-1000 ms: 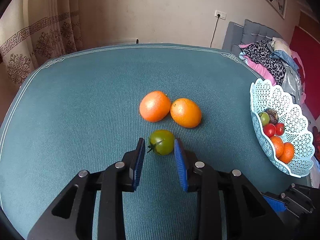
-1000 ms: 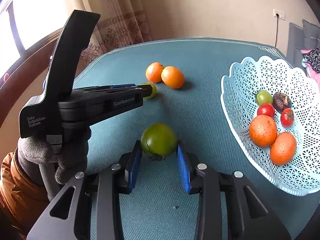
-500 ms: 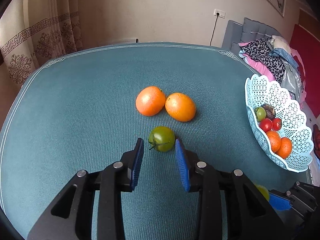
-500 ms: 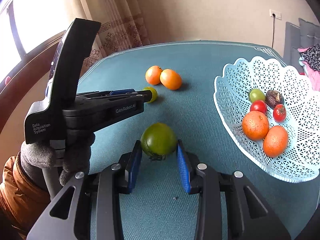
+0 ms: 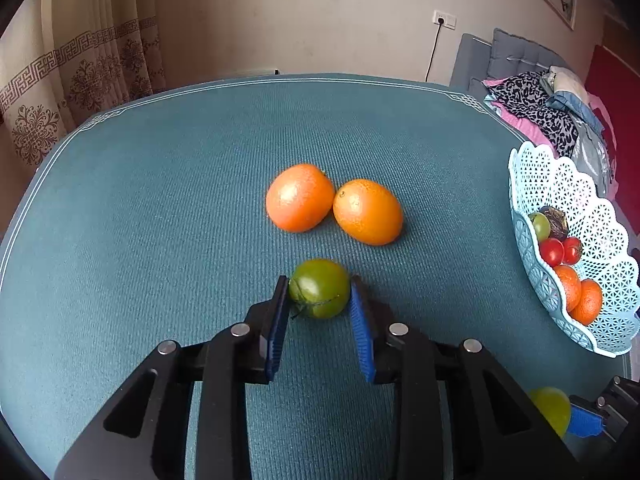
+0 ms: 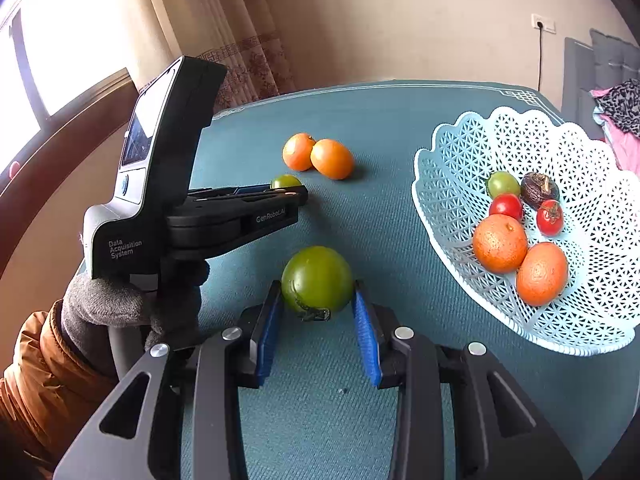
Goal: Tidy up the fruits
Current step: 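Carry the green tomato in right tool while left tool carries its green tomato to basket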
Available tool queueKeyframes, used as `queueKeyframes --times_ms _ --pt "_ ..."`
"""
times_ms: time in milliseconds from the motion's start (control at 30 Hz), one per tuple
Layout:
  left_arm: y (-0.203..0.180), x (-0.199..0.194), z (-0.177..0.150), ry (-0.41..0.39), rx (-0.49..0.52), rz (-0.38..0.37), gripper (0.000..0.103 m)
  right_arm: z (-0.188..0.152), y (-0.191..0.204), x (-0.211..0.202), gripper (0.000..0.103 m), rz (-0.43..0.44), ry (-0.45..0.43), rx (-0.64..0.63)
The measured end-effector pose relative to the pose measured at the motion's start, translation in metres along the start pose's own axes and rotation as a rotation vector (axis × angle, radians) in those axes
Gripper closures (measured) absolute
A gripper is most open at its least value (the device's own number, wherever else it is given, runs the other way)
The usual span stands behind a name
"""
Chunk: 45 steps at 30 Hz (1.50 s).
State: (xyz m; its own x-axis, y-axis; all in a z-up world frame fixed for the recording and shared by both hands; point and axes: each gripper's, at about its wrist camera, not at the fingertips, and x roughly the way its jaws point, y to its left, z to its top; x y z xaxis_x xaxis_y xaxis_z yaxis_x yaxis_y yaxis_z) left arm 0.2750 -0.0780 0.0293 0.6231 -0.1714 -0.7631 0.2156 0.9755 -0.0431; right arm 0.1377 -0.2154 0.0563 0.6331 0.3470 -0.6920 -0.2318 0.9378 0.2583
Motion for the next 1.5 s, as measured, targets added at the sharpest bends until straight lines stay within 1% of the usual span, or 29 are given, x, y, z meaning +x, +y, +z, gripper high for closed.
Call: queueKeyframes --times_ms 167,367,500,733,867,967,1267,1500 --pt "-0.005 -0.016 -0.006 -0.038 0.019 0.04 0.073 0.002 -0.001 -0.005 0.068 -0.001 -0.014 0.008" --pt "-0.014 -0.046 -0.015 -0.1 0.039 0.088 0.073 0.004 -0.001 -0.015 0.068 -0.005 -0.033 0.021" --pt "-0.023 -0.064 -0.021 -0.128 0.052 0.102 0.073 0.003 -0.002 -0.022 0.068 -0.008 -0.047 0.031" --pt "-0.034 -0.089 -0.029 -0.158 0.059 0.1 0.073 -0.001 -0.008 -0.037 0.068 -0.017 -0.069 0.05" --pt "-0.036 -0.099 -0.031 -0.176 0.076 0.112 0.073 -0.001 -0.013 -0.044 0.068 -0.022 -0.084 0.066" --pt "-0.039 -0.106 -0.032 -0.184 0.082 0.108 0.073 -0.002 -0.017 -0.048 0.068 -0.028 -0.096 0.078" --pt "-0.056 -0.117 -0.033 -0.202 0.114 0.098 0.073 -0.005 -0.032 -0.063 0.068 -0.05 -0.133 0.115" --pt "-0.074 -0.121 -0.032 -0.215 0.151 0.08 0.073 -0.006 -0.051 -0.076 0.068 -0.077 -0.161 0.15"
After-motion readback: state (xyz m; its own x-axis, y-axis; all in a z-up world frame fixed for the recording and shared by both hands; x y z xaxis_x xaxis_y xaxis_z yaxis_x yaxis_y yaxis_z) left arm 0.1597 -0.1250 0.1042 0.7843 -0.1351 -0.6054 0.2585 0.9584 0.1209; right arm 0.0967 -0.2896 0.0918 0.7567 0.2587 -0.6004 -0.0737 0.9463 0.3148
